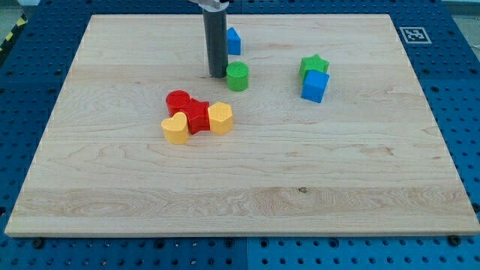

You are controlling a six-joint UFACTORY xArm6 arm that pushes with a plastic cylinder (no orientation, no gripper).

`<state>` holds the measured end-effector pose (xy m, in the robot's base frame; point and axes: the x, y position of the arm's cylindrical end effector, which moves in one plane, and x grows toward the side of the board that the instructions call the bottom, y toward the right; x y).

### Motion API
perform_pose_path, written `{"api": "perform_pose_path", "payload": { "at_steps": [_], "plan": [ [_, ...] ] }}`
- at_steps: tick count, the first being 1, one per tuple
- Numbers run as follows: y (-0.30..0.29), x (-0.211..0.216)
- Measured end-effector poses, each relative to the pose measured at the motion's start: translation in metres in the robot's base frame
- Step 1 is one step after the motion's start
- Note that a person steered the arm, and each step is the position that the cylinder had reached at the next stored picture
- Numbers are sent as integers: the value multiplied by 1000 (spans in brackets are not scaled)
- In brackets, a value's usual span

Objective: Push the green circle closer to the green star

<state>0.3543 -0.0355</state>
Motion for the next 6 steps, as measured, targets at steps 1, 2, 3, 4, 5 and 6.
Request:
{"api": "perform_pose_path", "payload": {
  "at_steps": [1, 2, 3, 4, 5, 6],
  "plan": [
    [9, 9],
    [9, 31],
    [10, 52],
    [12, 55],
    [15, 52],
    [36, 35]
  ]
}}
